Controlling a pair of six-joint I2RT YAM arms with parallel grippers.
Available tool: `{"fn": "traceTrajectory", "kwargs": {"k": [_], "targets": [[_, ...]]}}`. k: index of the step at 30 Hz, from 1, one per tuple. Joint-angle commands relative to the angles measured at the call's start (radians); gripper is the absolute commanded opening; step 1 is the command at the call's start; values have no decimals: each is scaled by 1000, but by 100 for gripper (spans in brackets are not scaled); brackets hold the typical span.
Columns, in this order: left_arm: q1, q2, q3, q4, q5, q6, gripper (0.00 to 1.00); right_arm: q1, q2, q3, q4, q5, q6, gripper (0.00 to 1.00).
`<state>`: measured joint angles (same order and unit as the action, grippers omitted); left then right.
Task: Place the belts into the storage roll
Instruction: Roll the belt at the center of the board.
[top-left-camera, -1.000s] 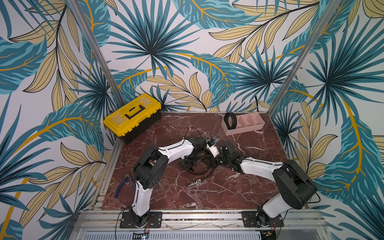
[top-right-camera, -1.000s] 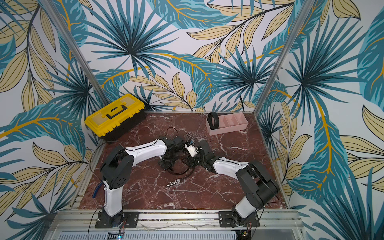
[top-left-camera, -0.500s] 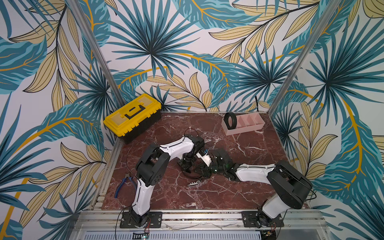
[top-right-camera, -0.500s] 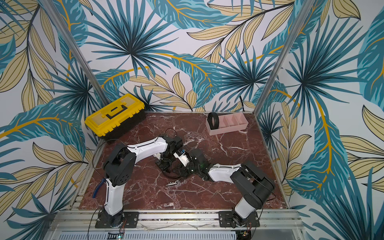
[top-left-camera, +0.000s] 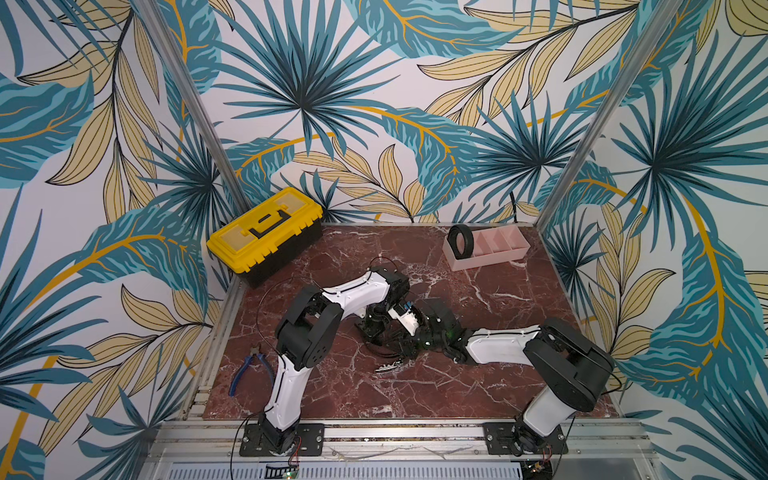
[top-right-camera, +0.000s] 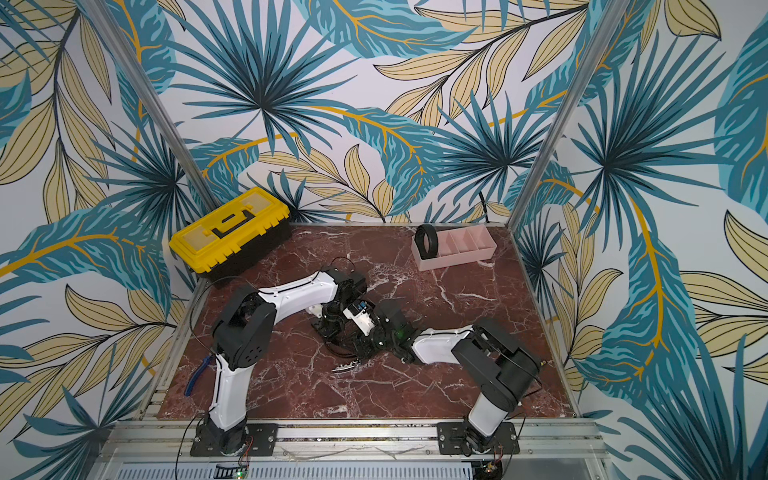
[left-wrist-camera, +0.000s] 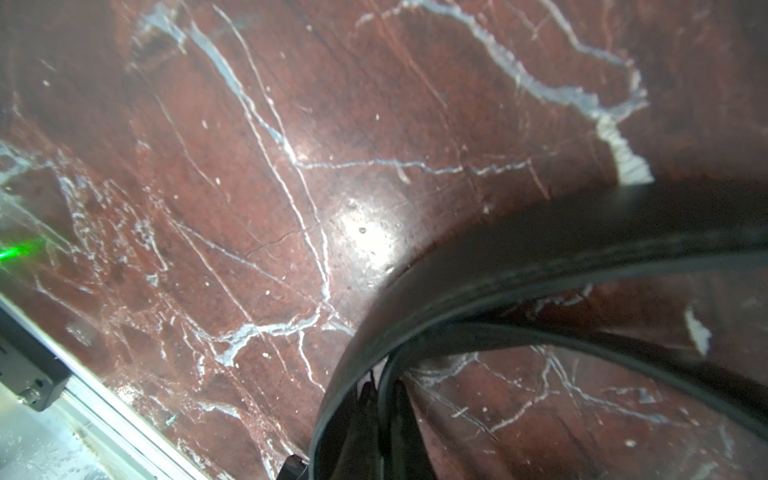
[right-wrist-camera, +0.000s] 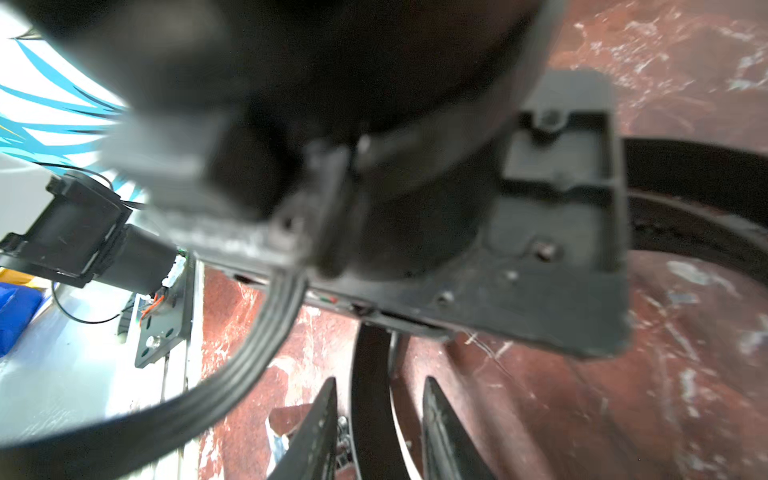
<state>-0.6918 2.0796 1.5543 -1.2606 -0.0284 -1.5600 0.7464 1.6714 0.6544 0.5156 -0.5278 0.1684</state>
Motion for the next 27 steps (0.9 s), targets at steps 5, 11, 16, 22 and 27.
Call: {"fn": "traceTrajectory", "kwargs": {"k": [5,11,16,22,27], "targets": [[-10,-19,0,60,14,12,0,24,25,-8,36,54,5,34],[-16,-30,-4,61,40,12,0,33,47,-24,83,111,19,32],[-23,-40,3,63,50,6,0,41,47,-68,165,192,65,33],[-26,-62,-20,81,37,8,2,41,65,-136,350,209,192,36],[-24,-72,-42,111,51,11,3,41,85,-139,400,221,222,35]]}}
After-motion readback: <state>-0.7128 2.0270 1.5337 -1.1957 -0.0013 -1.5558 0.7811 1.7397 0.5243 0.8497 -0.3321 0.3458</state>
